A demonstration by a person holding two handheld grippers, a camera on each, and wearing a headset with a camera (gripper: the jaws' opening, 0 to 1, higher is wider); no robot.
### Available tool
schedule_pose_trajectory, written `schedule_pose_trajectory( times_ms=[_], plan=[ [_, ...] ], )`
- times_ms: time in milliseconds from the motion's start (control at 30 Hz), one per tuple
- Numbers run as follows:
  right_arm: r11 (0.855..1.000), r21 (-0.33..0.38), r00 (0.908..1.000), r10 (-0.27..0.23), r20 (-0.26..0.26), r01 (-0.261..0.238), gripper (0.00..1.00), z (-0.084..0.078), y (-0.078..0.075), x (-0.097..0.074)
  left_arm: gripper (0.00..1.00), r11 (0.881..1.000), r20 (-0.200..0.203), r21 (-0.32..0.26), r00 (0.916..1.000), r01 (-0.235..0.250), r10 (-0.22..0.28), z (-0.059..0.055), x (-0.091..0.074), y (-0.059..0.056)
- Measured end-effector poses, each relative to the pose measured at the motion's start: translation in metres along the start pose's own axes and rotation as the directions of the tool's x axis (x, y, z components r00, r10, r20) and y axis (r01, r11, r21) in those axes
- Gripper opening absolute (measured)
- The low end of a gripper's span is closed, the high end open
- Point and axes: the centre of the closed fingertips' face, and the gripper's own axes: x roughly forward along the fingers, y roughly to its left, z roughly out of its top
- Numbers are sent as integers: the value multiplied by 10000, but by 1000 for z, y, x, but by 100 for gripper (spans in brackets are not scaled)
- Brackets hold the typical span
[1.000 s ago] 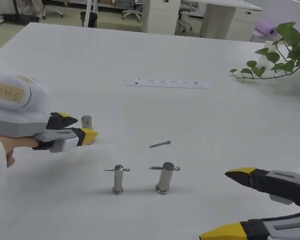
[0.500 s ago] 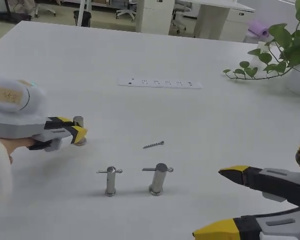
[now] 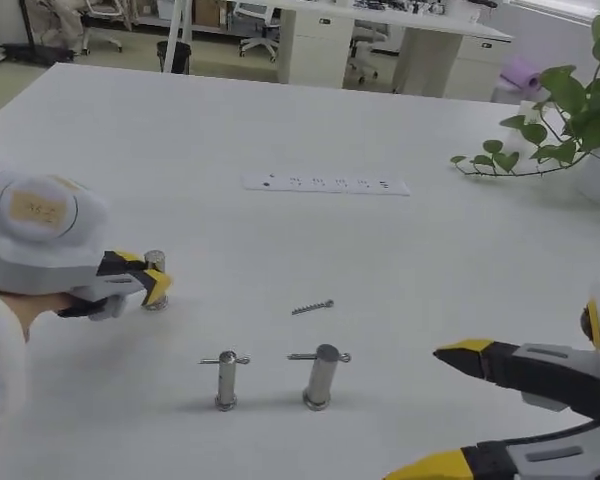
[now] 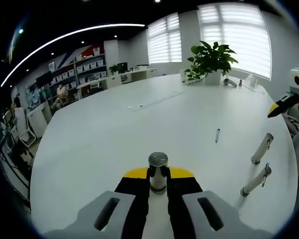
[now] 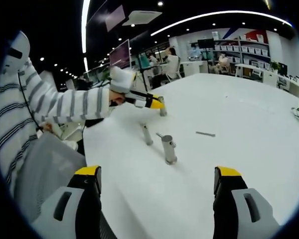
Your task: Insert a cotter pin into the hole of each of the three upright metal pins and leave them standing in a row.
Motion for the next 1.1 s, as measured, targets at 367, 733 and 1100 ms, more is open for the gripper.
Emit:
schedule_pose_trajectory(
  times_ms=[367,733,1100],
  plan=[
    [9994,-320,10000,-98,-12,98,94,5,-4,-6,11,9993,-75,-336,9998,167,-169,4,-51,-12],
    [9983,-577,9998,-116,-184,105,93,3,-8,-11,11,9981,-261,-343,9983,516,-525,-18,-89,-54],
    [9979,-530,9988,-381,-298,365,92,-3,-18,-16,11,9943,-565,-388,9932,992,-1013,-43,-103,-103]
  ],
)
